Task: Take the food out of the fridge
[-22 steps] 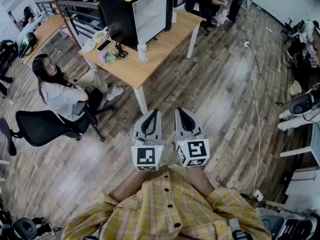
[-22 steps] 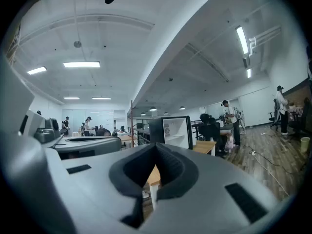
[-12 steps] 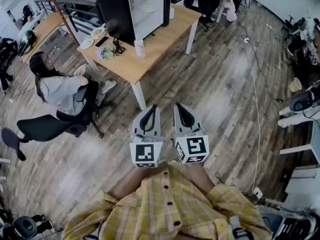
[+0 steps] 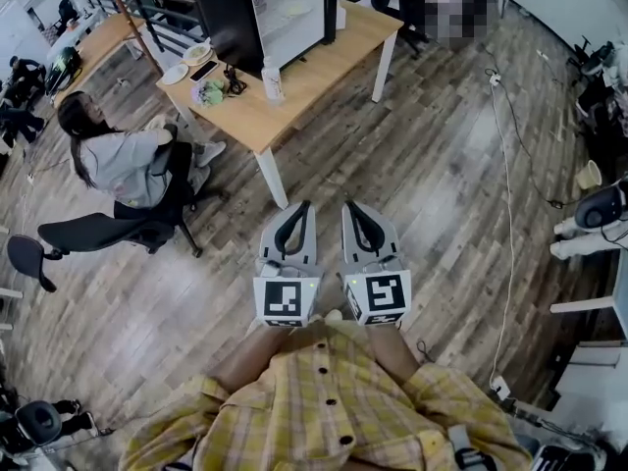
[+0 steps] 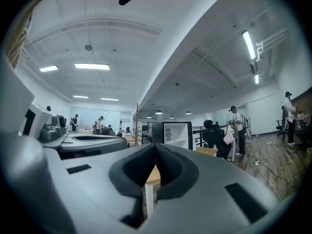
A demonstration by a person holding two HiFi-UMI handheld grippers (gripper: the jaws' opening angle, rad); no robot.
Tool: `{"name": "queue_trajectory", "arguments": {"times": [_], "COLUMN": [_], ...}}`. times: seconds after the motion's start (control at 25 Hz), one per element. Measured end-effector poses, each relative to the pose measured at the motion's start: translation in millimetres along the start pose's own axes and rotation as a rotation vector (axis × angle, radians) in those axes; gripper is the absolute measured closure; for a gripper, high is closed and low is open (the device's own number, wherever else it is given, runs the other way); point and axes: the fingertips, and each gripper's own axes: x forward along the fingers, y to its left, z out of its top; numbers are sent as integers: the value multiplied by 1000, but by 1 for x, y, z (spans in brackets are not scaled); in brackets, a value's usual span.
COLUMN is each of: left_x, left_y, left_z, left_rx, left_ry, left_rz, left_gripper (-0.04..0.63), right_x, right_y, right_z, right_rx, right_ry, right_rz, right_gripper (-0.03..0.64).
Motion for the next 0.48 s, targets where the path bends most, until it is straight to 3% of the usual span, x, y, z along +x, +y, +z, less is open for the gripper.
{"name": "queue_trajectory", "arguments": {"times": [0.48], "left_x": [43], "left_y": [19], "left_z": [-20], "left_rx": [-25], "left_ry": [24], "left_rz": [44], "left_gripper": [588], "right_x": [51], "right_y": [-26], "right_z": [-15], "right_rx": [16], "right_ry": [23], "right_rz": [37], "right_gripper": [609]}}
